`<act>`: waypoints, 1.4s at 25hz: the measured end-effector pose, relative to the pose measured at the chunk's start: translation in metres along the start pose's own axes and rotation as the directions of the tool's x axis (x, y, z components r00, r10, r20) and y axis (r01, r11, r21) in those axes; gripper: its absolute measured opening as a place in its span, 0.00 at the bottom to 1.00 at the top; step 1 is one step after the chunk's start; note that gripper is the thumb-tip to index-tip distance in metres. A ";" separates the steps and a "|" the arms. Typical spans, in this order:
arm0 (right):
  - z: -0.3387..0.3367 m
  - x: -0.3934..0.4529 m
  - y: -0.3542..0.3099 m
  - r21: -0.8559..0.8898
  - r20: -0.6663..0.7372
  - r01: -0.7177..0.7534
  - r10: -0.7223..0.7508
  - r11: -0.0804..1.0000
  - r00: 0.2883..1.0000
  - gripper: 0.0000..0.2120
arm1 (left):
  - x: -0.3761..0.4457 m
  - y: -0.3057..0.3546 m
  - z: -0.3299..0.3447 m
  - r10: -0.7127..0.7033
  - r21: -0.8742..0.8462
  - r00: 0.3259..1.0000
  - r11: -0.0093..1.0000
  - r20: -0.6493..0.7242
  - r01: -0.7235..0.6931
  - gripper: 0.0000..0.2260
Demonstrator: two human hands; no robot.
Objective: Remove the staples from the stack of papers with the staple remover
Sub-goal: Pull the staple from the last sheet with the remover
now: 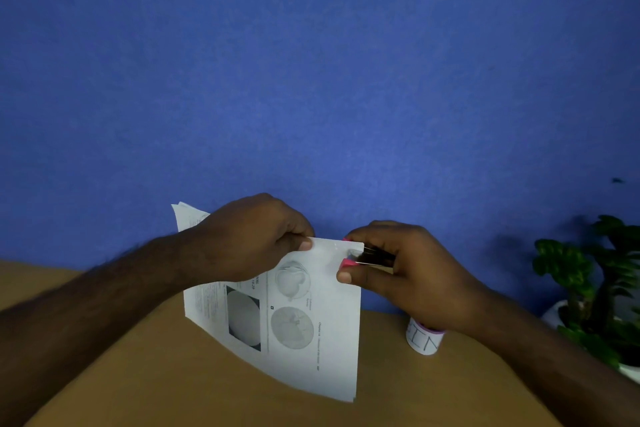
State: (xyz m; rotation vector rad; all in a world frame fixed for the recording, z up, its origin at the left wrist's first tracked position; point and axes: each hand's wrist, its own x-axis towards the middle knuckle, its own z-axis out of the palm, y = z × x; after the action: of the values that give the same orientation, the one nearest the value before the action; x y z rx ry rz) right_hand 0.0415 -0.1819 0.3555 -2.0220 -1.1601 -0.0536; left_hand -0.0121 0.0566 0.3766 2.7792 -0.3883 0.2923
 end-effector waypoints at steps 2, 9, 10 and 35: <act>-0.001 0.000 -0.001 -0.020 -0.007 0.011 -0.011 1.000 1.000 0.13 | 0.000 0.000 0.000 0.000 0.005 1.000 1.000 0.004 0.000 0.12; -0.003 -0.001 -0.006 -0.069 0.005 0.010 -0.009 0.998 1.000 0.13 | -0.001 0.002 -0.001 0.009 0.017 1.000 1.000 -0.008 -0.008 0.11; -0.002 -0.001 -0.007 -0.077 0.005 0.011 -0.011 0.997 1.000 0.13 | -0.001 0.003 -0.001 0.011 0.018 1.000 1.000 -0.009 -0.011 0.11; 0.000 -0.013 0.029 0.120 -0.134 -0.037 0.053 0.992 0.990 0.15 | 0.002 0.000 0.013 -0.033 -0.010 0.999 0.999 -0.018 0.032 0.11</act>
State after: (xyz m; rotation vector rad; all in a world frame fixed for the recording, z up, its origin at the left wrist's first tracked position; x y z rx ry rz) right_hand 0.0557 -0.1987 0.3328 -1.9091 -1.0084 -0.0986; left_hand -0.0083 0.0519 0.3646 2.7687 -0.3389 0.3063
